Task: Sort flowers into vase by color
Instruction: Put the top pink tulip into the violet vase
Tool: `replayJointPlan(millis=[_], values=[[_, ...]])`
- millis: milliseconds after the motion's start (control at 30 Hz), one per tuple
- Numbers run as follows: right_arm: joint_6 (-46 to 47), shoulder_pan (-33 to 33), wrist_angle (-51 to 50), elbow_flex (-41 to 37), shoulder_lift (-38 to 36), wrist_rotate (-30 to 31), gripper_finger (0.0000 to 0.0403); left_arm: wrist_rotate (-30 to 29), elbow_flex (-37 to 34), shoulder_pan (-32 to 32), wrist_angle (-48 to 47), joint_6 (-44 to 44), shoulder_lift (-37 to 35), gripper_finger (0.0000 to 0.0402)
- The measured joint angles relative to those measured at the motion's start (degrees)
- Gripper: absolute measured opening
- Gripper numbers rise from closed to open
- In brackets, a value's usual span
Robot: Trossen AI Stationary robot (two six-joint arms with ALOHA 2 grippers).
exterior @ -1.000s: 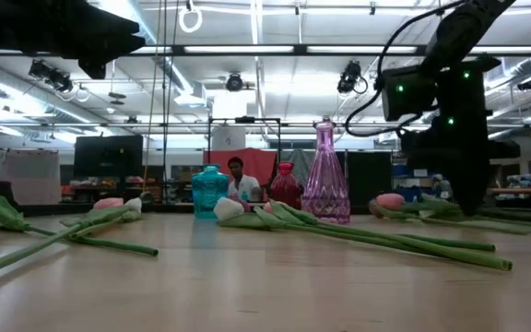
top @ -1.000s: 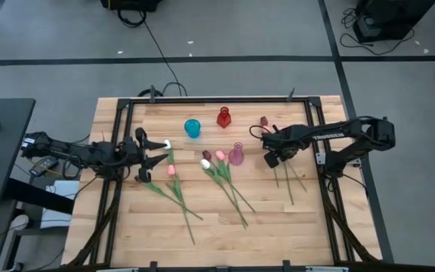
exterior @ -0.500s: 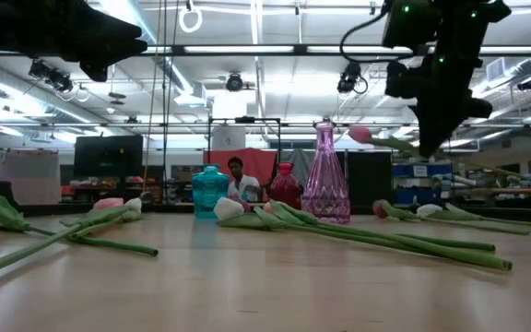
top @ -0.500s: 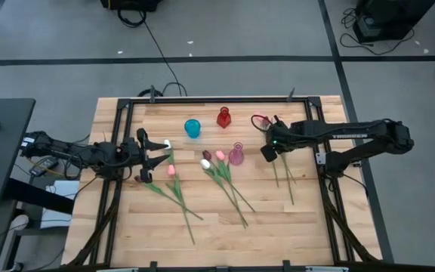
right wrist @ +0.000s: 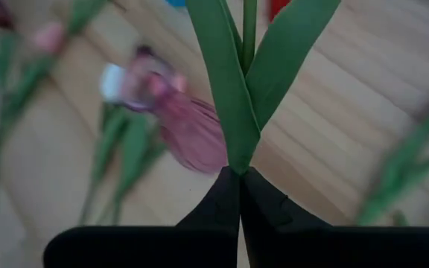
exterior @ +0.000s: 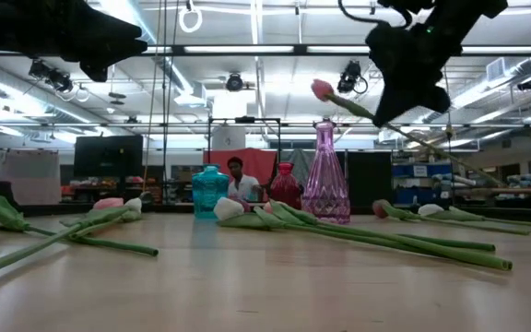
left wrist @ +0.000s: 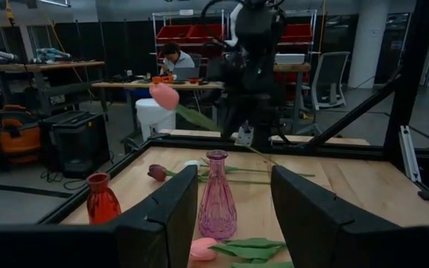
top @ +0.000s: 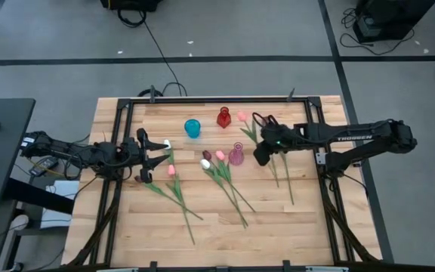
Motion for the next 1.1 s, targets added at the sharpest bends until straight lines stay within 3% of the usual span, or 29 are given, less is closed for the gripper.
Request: replayJointPlan(millis=[367, 567, 833, 1100], values=[[-7.2, 2.2, 11.5, 0.0, 0.0, -1.6, 0.0011, 0.0, 0.0, 0.0, -0.2, -1.0, 0.0, 0.0176], [-15.0, 3.3, 23.7, 0.0, -0.4, -1.4, 0.0011, 0.0, 0.0, 0.0, -0.3, -1.3, 0.0, 0.0176], [-28.1, 3.1, 41.2, 0.0, -0.4, 2.5, 0.0011, 0.0, 0.0, 0.0, -0.3, -1.5, 0.0, 0.0176], [-34.5, 0.9, 45.5, 0.0, -0.4, 6.0, 0.0011, 0.0, 0.0, 0.0, -0.3, -1.5, 0.0, 0.0176]])
